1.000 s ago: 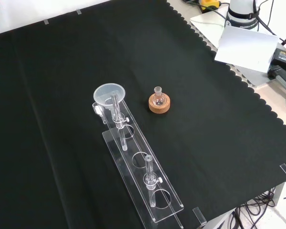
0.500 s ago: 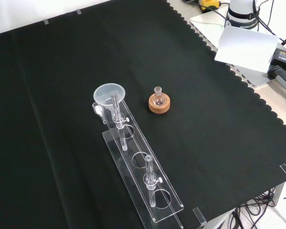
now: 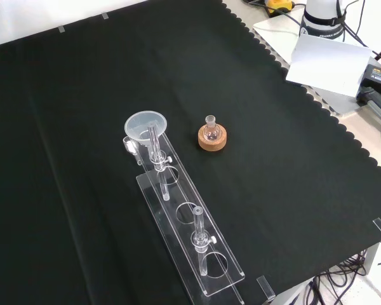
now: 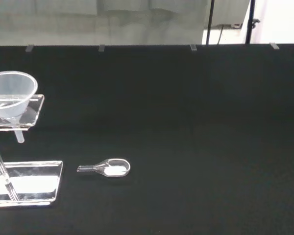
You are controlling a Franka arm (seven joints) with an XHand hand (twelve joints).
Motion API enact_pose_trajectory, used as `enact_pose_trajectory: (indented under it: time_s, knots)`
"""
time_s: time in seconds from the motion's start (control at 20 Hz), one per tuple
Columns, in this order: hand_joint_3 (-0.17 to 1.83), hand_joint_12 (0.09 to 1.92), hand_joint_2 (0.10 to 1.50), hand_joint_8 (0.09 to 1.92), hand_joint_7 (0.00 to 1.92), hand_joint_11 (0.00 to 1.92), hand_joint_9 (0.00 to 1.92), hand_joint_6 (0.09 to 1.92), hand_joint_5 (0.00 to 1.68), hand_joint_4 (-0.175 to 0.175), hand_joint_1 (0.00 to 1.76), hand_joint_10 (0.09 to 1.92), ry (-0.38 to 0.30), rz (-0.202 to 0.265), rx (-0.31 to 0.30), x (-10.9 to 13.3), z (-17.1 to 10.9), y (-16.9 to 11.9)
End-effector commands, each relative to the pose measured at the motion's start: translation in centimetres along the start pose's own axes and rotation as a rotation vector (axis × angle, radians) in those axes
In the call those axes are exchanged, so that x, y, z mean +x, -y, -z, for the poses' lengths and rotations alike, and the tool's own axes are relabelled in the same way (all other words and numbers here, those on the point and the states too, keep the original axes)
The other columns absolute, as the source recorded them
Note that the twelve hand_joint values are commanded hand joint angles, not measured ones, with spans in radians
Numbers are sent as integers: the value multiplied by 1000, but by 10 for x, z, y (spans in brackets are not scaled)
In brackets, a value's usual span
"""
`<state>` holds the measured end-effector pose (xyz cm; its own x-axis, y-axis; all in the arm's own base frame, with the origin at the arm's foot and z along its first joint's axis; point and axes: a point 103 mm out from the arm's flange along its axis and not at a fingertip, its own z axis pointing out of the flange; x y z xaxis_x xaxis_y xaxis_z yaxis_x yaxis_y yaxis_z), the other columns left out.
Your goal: Pick up the funnel from the transparent funnel stand.
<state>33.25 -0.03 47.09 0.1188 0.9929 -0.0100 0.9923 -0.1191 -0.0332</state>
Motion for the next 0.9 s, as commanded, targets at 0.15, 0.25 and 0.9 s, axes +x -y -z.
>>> enact_pose_trajectory:
  time_s: [0.15, 0.25, 0.9]
  knots:
    - [398, 1366, 1198, 216, 0, 75, 65, 87, 148, 30, 0, 644, -26, -18, 48, 16, -27, -54]
    - [387, 1369, 1200, 224, 0, 73, 68, 87, 149, 27, 0, 641, -23, -4, 58, 23, -32, -69]
    - [319, 1386, 1186, 304, 2, 0, 85, 87, 169, 8, 80, 645, -15, 144, 137, 105, -67, -136]
